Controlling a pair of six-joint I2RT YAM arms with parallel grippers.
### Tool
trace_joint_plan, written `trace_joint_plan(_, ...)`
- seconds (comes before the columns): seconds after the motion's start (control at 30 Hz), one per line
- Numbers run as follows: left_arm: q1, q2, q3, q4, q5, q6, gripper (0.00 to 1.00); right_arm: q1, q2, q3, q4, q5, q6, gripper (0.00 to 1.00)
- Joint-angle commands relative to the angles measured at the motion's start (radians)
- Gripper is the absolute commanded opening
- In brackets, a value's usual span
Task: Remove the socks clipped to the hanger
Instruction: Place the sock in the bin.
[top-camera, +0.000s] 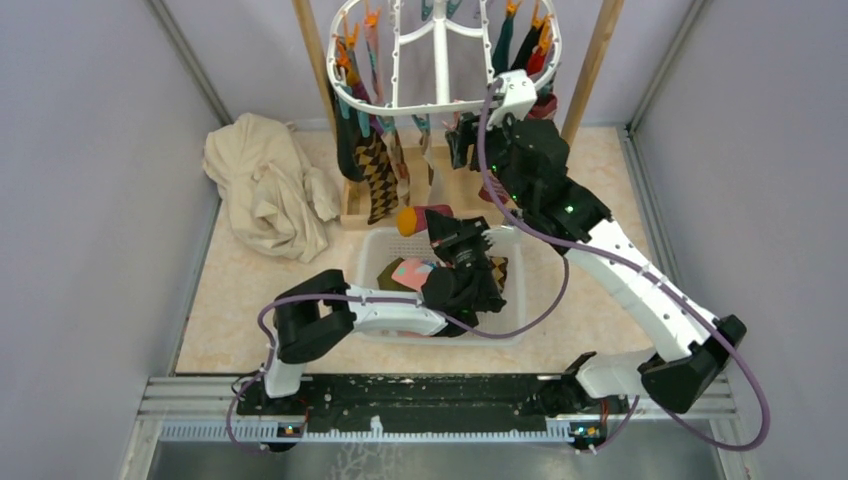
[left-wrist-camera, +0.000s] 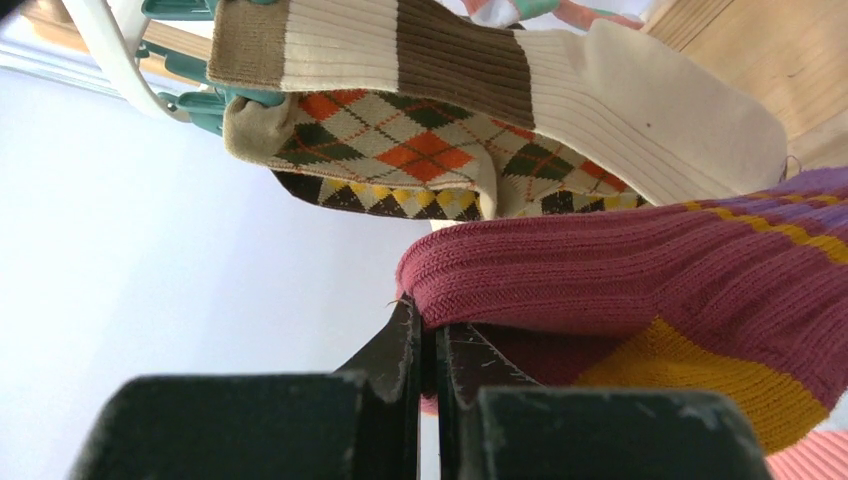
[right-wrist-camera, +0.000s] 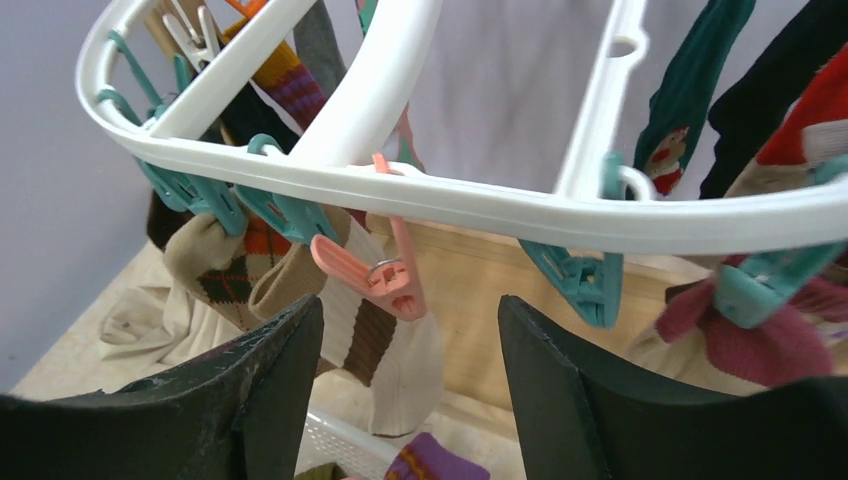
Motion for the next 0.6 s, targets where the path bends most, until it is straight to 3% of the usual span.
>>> trace_joint_plan(0.0,-0.022,-0.047,-0.033,0.273,-0.056,-0.018,0.01,-0.024,-0.112,0.047,-0.053,-0.042,0.066,0.66)
trace_joint_plan(0.27,-0.077,-0.066,-0.018,0.272,-0.055,-0.034,0.01,-0.067,-0.263,0.069,-0.175,0.044,0.079,0.70)
trace_joint_plan(0.57,-0.120,-0.061,0.031,0.273,-0.054,-0.089,0.00,-0.087,-0.291,0.105,-0.291,0.132,0.068,0.71)
